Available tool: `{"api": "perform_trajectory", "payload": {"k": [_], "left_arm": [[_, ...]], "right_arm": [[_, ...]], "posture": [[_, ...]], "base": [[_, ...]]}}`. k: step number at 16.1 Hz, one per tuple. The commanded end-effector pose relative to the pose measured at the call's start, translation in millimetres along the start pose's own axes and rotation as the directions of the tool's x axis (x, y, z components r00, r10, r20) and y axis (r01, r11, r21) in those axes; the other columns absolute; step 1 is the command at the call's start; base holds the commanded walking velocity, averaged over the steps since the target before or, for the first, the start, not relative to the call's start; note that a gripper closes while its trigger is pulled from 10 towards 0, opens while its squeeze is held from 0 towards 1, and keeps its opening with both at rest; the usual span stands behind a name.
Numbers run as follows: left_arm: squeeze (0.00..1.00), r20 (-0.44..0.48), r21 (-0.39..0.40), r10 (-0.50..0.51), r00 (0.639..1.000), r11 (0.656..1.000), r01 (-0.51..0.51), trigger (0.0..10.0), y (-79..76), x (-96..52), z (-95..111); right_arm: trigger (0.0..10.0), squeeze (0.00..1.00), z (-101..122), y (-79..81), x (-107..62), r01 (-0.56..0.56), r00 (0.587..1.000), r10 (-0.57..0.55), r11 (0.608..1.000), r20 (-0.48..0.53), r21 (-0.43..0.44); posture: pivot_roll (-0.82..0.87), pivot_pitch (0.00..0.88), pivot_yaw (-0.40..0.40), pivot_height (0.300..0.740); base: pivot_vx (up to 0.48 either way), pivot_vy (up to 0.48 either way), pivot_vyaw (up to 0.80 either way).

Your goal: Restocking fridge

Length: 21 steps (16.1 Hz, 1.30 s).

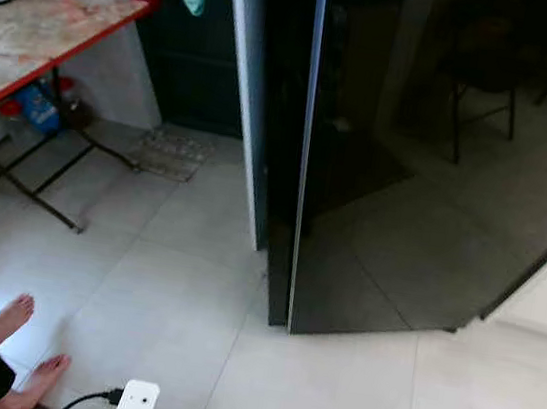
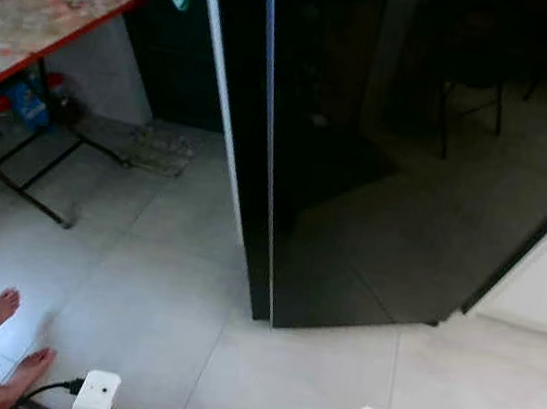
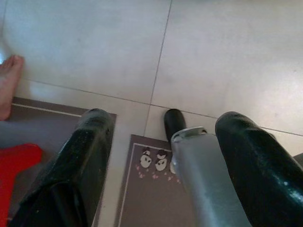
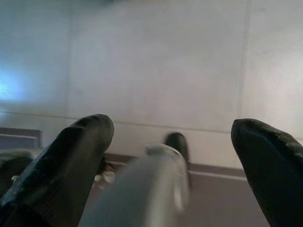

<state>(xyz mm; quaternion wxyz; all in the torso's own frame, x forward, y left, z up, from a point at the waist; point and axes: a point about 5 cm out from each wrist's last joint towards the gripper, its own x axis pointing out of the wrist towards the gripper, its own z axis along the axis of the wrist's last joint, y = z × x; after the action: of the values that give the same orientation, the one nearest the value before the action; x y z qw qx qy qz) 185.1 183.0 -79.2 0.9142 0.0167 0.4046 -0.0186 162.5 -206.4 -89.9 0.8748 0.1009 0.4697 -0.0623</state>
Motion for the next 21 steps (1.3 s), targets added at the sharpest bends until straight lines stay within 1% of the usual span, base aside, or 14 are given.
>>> {"api": "perform_trajectory", "payload": {"k": [1, 7, 15, 17, 19, 20, 21], "left_arm": [[0.00, -0.036, 0.008, 0.020, 0.999, 1.000, -0.020, 10.0, 12.8, -4.5, -10], [0.00, -0.033, 0.001, 0.033, 0.999, 0.999, -0.033, 10.0, 16.1, -4.1, -8], [0.00, -0.034, -0.007, 0.032, 0.999, 0.999, -0.032, 10.0, 14.2, -3.7, -8], [0.00, -0.033, -0.007, 0.031, 0.999, 0.999, -0.031, 10.0, 13.5, -3.6, -8], [0.00, -0.033, -0.009, 0.030, 0.999, 1.000, -0.030, 10.0, 12.8, -3.7, -8], [0.00, -0.032, -0.011, 0.029, 0.999, 1.000, -0.029, 10.0, 12.0, -3.7, -9], [0.00, -0.032, -0.012, 0.028, 0.999, 1.000, -0.029, 10.0, 11.7, -3.7, -9]], "right_arm": [[10.0, 0.00, 1, 4.5, 1.0, -0.011, 1.000, 0.011, 1.000, 0.000, -0.003], [10.0, 0.00, 14, 5.3, 2.7, -0.006, 0.999, 0.004, 1.000, 0.046, 0.027], [10.0, 0.00, 19, 9.1, 3.7, -0.029, 0.998, 0.028, 1.000, 0.062, 0.010], [10.0, 0.00, 29, 11.3, 4.6, -0.034, 0.994, 0.035, 0.999, 0.099, -0.009], [10.0, 0.00, 38, 13.5, 5.1, -0.046, 0.990, 0.046, 0.999, 0.137, 0.003], [10.0, 0.00, 44, 14.2, 5.1, -0.046, 0.985, 0.047, 0.999, 0.164, -0.010], [10.0, 0.00, 46, 14.1, 5.0, -0.045, 0.984, 0.045, 0.999, 0.175, -0.004]], "posture": [[-0.01, 0.103, 0.045, 0.740], [-0.01, 0.129, 0.046, 0.740], [-0.01, 0.139, 0.041, 0.740], [-0.01, 0.141, 0.038, 0.740], [-0.01, 0.141, 0.036, 0.740], [-0.02, 0.141, 0.034, 0.740], [-0.02, 0.141, 0.033, 0.740]], "base": [[0.266, 0.000, 0.00], [0.338, 0.000, 0.00], [0.395, 0.000, 0.00], [0.388, 0.000, 0.00], [0.000, 0.000, 0.00], [0.000, 0.000, 0.00], [0.000, 0.000, 0.00]]}}
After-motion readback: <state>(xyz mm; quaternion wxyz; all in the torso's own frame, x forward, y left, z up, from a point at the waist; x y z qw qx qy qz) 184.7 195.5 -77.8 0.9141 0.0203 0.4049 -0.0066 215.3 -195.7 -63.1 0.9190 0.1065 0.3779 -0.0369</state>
